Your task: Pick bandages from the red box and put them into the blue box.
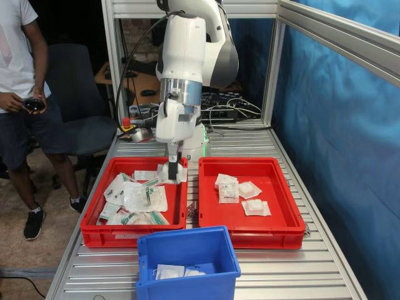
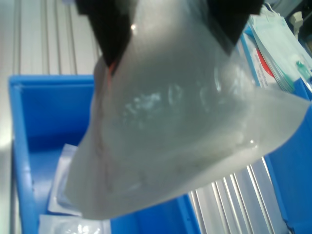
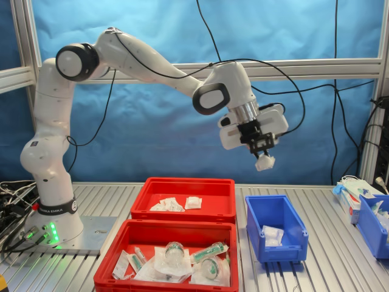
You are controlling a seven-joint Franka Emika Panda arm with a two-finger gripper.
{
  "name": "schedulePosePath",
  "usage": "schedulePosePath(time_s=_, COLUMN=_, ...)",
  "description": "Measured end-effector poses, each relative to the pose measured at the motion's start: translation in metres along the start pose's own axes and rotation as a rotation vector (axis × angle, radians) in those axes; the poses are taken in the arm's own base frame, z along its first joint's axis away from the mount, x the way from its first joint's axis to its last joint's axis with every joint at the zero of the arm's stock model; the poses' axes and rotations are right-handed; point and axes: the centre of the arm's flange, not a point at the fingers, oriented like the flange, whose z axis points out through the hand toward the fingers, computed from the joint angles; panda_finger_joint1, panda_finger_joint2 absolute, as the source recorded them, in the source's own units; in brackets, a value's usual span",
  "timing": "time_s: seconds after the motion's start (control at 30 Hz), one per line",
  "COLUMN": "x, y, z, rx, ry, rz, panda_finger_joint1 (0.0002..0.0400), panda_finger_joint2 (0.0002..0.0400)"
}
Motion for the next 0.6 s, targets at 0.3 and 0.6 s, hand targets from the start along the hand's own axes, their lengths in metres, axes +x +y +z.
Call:
schedulePosePath(time_s=0.3, x=-0.019, y=-0.005, z=0.042, rx=0.013, ry=0.033, rz=-0.016, panda_finger_joint1=0.0085, panda_finger_joint2=0.0085)
schedulePosePath(time_s=0.6, x=-0.021, y=0.001, z=0.068, rx=0.007, ry=0.059, rz=-0.027, panda_finger_joint1=0.0085, panda_finger_joint2=0.0085)
